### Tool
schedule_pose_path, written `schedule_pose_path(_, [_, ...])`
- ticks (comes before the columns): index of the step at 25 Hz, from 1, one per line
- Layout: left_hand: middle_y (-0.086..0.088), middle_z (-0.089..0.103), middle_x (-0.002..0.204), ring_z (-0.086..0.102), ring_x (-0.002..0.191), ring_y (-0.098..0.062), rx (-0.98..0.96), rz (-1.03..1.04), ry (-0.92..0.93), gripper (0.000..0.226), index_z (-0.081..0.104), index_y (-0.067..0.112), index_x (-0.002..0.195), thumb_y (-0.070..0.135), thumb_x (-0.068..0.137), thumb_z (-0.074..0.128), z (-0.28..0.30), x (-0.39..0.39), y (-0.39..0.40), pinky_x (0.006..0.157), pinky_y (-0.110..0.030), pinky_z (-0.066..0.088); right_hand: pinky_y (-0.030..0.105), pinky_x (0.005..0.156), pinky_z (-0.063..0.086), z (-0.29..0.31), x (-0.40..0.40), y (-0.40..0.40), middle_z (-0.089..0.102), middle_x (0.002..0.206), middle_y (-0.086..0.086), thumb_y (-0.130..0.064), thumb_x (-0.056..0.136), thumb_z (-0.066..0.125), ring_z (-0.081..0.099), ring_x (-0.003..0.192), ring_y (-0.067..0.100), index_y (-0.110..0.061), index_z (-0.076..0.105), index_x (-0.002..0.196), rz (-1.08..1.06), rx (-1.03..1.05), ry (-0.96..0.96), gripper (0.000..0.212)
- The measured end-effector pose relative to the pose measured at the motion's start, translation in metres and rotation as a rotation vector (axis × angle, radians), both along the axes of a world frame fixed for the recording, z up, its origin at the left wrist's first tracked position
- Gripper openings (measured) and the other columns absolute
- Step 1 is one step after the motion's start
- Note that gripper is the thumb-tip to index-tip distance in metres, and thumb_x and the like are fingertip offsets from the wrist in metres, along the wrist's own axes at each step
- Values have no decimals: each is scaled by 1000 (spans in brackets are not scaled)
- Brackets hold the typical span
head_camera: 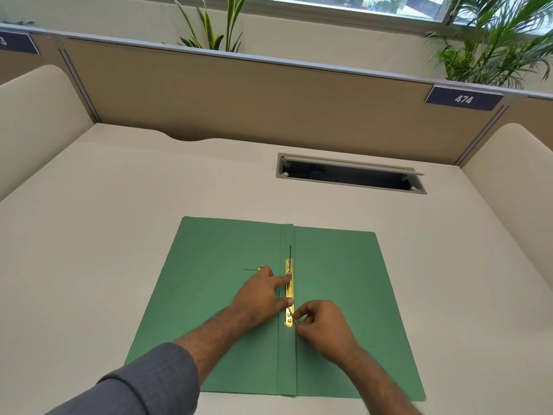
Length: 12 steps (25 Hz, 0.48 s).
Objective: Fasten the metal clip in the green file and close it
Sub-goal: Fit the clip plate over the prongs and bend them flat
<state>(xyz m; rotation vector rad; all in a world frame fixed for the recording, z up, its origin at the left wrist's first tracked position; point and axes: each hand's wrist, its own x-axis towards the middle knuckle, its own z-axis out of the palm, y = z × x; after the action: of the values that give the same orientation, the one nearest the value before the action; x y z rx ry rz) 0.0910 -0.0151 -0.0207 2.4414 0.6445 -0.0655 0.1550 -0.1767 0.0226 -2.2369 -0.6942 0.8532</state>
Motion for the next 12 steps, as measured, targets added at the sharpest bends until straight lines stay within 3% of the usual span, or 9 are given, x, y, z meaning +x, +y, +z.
schedule_pose_path(4, [2,40,107,47,99,-14,-62,-77,94,79,39,37,145,59,76,70,7,3,8,87,-28,42,8,45,34,-2,-9,-3,55,55,-15,-11,77,66,48,45,1,-16,77,94,10,-2,-164,20])
schedule_pose_path(7, [1,40,108,47,100,-16,-55,-71,100,83,38,36,146,54,73,75,9,3,6,89,-29,43,8,49,35,-3,-19,-2,62,66,-8,-9,78,63,49,49,2,-12,76,99,14,1,-134,25])
schedule_pose_path(12, [-4,46,117,51,106,-20,-37,-53,109,84,39,35,146,52,73,77,11,5,3,95,-33,47,15,42,30,-6,-36,4,45,50,-10,-4,74,61,35,41,4,-5,73,81,-73,10,-101,14])
